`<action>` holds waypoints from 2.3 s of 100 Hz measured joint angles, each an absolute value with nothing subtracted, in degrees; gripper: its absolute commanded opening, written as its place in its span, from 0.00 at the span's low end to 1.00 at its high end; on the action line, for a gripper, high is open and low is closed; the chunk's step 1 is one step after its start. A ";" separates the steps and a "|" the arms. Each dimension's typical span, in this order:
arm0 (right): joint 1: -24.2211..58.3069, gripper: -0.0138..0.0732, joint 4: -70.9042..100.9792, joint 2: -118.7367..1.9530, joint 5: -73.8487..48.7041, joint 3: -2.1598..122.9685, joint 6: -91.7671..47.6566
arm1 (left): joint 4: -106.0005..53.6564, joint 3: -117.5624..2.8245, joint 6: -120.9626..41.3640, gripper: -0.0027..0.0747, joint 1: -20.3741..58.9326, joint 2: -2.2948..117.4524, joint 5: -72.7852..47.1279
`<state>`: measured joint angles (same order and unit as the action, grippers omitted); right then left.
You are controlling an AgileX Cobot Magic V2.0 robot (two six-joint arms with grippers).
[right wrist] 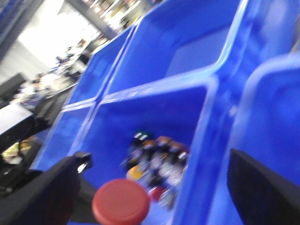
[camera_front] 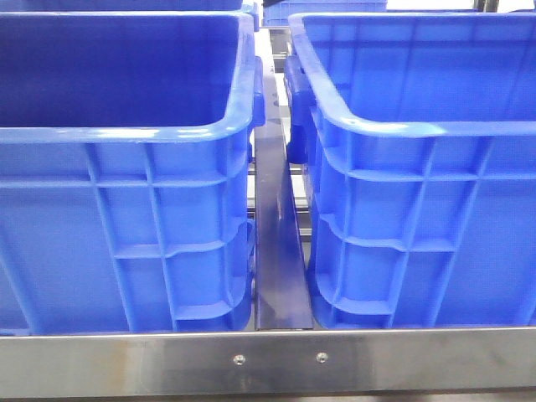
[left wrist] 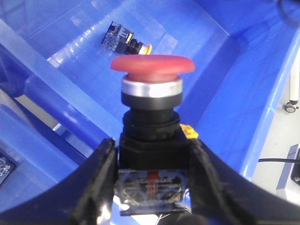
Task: Pick red and yellow buttons and place in box
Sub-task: 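Lift the red button and bring it to the right gripper, then grasp the red button cap with the right gripper, open left gripper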
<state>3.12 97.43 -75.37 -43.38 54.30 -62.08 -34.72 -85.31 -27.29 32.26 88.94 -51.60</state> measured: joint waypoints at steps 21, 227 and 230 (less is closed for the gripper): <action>5.66 0.91 97.43 -80.57 -48.30 54.30 -58.72 | -34.72 -85.31 -27.29 0.13 32.26 89.42 -51.60; -16.40 0.35 94.89 -97.82 -20.85 62.55 -91.53 | -35.47 -85.49 -27.99 0.72 32.35 90.51 -57.71; -16.40 0.35 95.18 -98.73 -20.85 63.25 -91.53 | -35.50 -85.49 -27.99 0.72 32.35 90.51 -57.71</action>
<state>-16.40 95.18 -98.73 -20.85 63.25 -91.53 -35.50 -85.49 -27.99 32.35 90.51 -57.71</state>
